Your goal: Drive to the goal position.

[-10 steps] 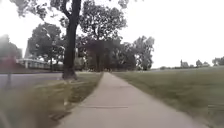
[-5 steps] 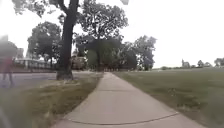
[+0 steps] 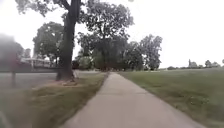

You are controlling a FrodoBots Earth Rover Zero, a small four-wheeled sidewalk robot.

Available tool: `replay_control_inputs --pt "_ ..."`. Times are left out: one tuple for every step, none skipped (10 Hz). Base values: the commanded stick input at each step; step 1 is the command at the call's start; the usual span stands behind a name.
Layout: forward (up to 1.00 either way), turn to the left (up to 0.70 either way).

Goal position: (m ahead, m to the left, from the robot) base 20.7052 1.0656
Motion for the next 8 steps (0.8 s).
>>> replay_control_inputs --pt "1.0 0.0" --pt "1.0 0.0" --pt "1.0 0.0" --pt "1.0 0.0" --pt "1.0 0.0" --pt "1.0 0.0" --pt "1.0 0.0" --pt "1.0 0.0"
